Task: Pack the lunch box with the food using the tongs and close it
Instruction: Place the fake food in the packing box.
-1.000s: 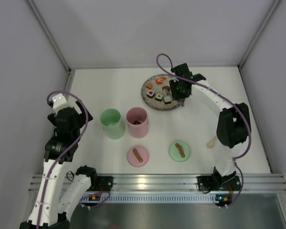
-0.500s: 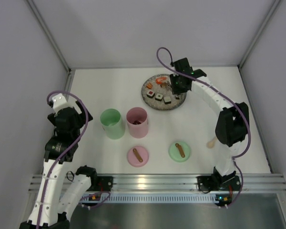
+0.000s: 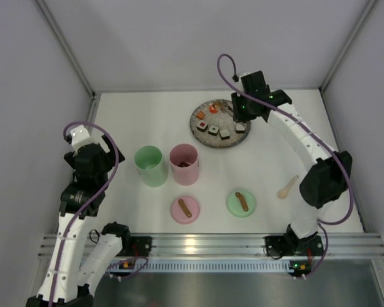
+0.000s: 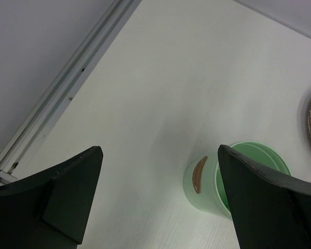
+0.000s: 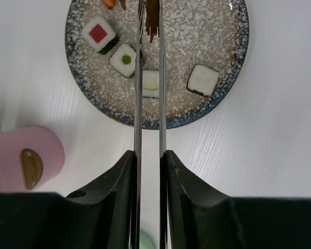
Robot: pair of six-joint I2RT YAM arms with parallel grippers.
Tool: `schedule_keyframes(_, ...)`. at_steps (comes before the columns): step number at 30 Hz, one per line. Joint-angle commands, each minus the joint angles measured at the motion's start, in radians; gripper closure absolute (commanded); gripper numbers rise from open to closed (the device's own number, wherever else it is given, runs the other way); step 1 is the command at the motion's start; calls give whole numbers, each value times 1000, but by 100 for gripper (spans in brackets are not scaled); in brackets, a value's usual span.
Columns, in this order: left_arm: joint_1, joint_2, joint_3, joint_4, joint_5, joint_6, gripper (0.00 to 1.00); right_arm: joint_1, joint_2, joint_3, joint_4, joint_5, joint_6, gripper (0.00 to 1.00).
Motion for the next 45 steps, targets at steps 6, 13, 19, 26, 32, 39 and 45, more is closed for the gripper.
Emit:
schedule_keyframes(6,-2,18,28,38,-7,3,1,113,-340,-108,-18,-85,-53,82)
schedule_keyframes(13,-1,30,42,37,-2,1,1,282,-493,-197,-37,-176,-54,81)
schedule_keyframes(19,-1,15,39,37,-7,1,1,377,-544,-260,-50,-215,-47,80)
schedule_keyframes(26,-1,10,31,37,-10,4,1,409,-567,-332,-46,-190,-38,77)
schedule_keyframes(32,-1,19,34,37,-5,4,1,414,-549,-339,-37,-186,-41,64)
schedule_keyframes(39,-1,14,33,37,-13,6,1,416,-546,-315,-43,-181,-58,56)
schedule_keyframes(45,-1,19,39,37,-4,6,1,406,-562,-268,-8,-130,-37,60)
